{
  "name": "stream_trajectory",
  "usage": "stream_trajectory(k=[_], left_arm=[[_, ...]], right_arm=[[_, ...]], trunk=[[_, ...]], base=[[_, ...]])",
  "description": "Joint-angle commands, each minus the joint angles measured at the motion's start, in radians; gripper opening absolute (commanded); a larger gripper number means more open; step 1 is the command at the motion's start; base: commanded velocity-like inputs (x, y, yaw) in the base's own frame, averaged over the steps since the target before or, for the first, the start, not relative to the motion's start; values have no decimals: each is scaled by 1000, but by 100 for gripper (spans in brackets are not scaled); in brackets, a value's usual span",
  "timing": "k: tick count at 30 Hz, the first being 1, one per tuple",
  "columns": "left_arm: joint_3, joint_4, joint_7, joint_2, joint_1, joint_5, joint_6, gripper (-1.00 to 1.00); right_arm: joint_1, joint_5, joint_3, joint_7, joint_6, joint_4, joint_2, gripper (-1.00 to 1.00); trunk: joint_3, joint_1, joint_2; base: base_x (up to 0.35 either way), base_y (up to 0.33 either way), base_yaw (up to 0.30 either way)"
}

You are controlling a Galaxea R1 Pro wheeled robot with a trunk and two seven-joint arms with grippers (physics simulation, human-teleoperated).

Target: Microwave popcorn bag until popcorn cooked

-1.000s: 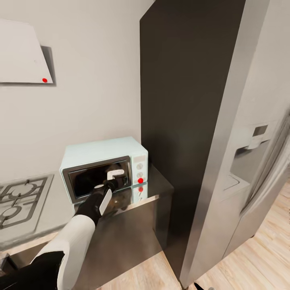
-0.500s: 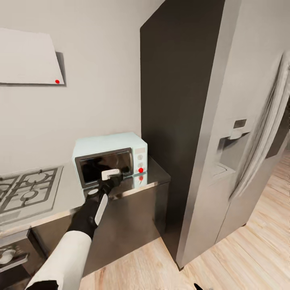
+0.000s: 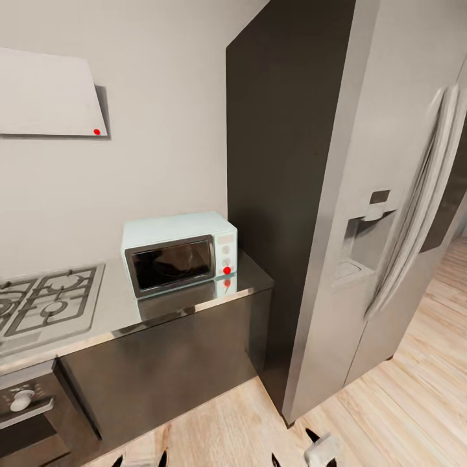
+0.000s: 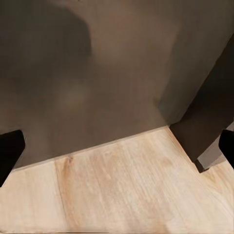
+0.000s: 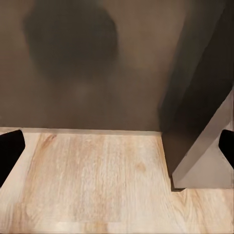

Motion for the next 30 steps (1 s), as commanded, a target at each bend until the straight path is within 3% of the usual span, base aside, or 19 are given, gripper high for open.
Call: stream_trajectory(k=[1,3,7,8,9,11,12,14,15,16,18,25,30], left_arm=[[14,18,0,0,6,1,-13,100],[54,65,-2,-1,11,2,-23,100],[80,93,-5,-2,12,2,-27,100],[82,110,-5,-2,12,3,-28,100],[84,123,-5,-2,12,3,-28,100],[87,157,-5,-3,10,4,-29,100],[88,167,-4,-3,9,3,-29,100],[89,174,-4,-3,9,3,-30,100],[90,180,-4,-3,9,3,-30,100],[90,187,-4,-3,8,3,-31,100],[89,199,-4,-3,6,4,-31,100],[88,208,-5,-3,3,2,-31,100],[86,208,-5,-2,2,1,-55,100]], right_arm=[[-31,-10,3,-7,66,-24,20,100],[-104,-5,1,-10,207,-84,85,100],[-424,-10,0,-14,518,-94,227,100],[-523,-9,-2,-19,608,-85,290,100],[-587,-8,-9,-30,663,-65,333,100],[-787,-8,-41,-65,761,100,443,100],[-897,-13,-49,-72,774,225,479,100],[-1050,-54,-55,-74,768,410,485,100],[-1118,-114,-55,-73,752,488,485,100],[-1169,-175,-52,-71,730,553,485,100],[-1223,-231,-41,-71,691,654,485,100],[-1238,-260,-8,-71,606,801,485,100],[-1228,-283,0,-42,484,880,485,100]], trunk=[[-1,0,-1],[-1,0,-1],[-1,0,-1],[-1,0,-1],[-1,0,-1],[-1,0,-1],[-1,0,-1],[-1,0,-1],[-1,0,-1],[-1,0,-1],[-1,0,-1],[-1,0,-1],[-1,0,-1]], base=[[0,0,0],[0,0,0],[0,0,0],[0,0,0],[0,0,0],[0,0,0],[0,0,0],[0,0,0],[0,0,0],[0,0,0],[0,0,0],[0,0,0],[181,0,0]])
